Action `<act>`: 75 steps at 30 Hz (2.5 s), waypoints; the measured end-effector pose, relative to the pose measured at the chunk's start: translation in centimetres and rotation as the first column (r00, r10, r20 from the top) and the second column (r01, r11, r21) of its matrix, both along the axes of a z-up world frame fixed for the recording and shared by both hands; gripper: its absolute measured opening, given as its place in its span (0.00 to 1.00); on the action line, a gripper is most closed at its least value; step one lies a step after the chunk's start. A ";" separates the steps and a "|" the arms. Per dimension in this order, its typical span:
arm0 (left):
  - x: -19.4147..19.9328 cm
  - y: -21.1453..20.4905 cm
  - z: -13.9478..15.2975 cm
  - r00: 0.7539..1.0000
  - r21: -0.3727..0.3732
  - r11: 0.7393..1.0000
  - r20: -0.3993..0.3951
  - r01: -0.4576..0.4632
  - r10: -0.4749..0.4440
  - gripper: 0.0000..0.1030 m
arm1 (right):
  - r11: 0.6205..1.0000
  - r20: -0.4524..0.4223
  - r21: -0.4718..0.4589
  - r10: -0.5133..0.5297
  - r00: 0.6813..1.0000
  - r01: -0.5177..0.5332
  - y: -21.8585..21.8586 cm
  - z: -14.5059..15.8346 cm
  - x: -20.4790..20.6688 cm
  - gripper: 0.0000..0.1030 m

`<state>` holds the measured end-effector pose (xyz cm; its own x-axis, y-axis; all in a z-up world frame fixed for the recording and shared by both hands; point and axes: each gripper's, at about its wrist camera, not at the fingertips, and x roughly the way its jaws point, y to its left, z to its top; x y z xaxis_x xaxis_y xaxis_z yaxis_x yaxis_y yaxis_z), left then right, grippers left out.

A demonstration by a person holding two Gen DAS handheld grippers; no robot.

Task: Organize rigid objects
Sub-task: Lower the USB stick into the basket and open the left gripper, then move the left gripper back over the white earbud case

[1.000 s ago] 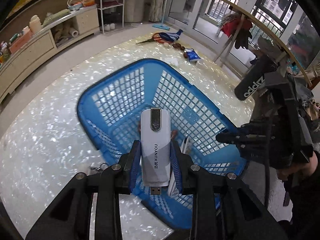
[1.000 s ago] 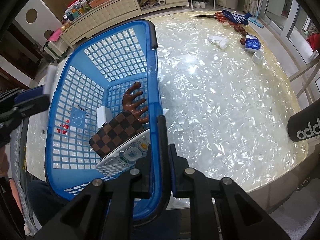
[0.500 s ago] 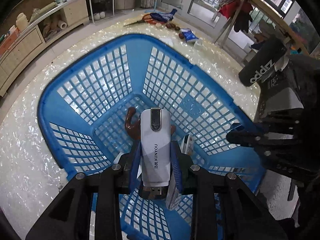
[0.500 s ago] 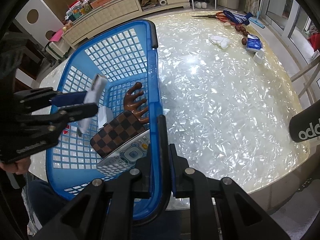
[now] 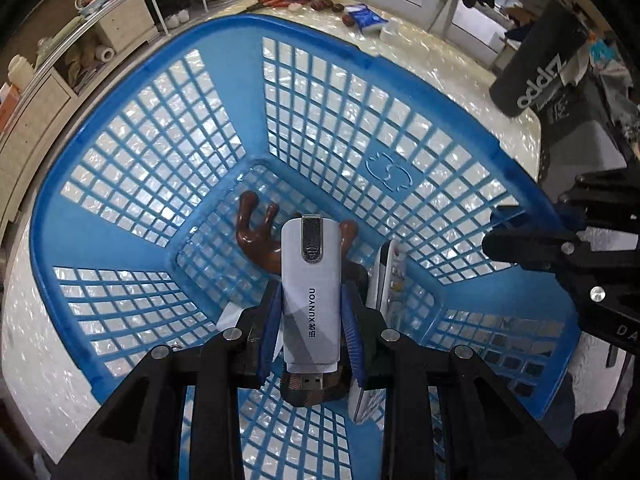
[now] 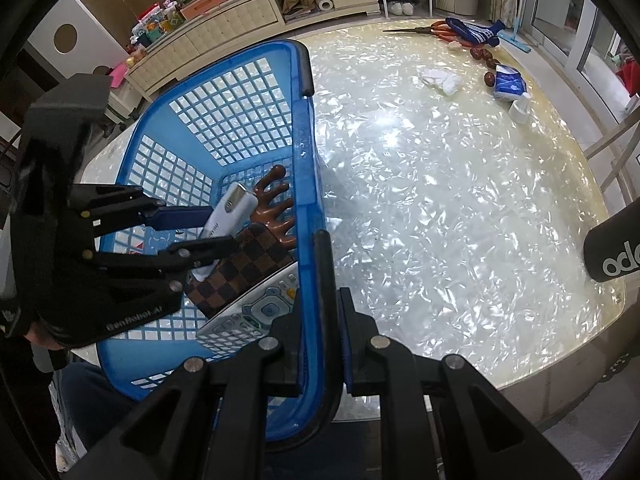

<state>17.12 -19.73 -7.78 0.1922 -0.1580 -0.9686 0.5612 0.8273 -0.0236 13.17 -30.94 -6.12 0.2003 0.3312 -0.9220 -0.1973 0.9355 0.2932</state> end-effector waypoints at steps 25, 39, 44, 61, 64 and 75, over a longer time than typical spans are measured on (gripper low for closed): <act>0.3 -1.4 0.2 0.999 0.059 0.998 0.037 0.009 -0.011 0.79 | 1.000 -0.021 0.016 -0.001 1.000 0.001 -0.1 -1.6 0.7 0.13; 1.1 4.3 9.2 0.976 0.052 0.994 0.202 -0.097 0.085 0.87 | 1.000 -0.022 0.006 0.007 1.000 -0.007 0.1 -1.4 0.6 0.13; -0.3 8.4 11.5 0.958 0.052 0.985 0.246 -0.165 0.147 0.87 | 1.000 -0.023 -0.014 0.014 1.000 -0.014 0.5 -1.3 0.6 0.12; -4.0 18.0 4.9 0.940 0.069 0.940 0.092 -0.334 0.327 0.87 | 0.999 -0.030 -0.044 0.012 0.999 -0.013 0.5 -1.2 0.6 0.12; -4.6 17.7 3.3 0.939 0.060 0.938 0.061 -0.342 0.339 0.87 | 0.999 -0.030 -0.047 0.012 0.999 -0.014 0.6 -1.2 0.6 0.12; -3.6 16.1 -1.9 0.906 0.000 0.908 -0.067 -0.418 0.417 0.87 | 0.999 -0.030 -0.035 0.010 0.999 -0.011 0.5 -1.2 0.6 0.12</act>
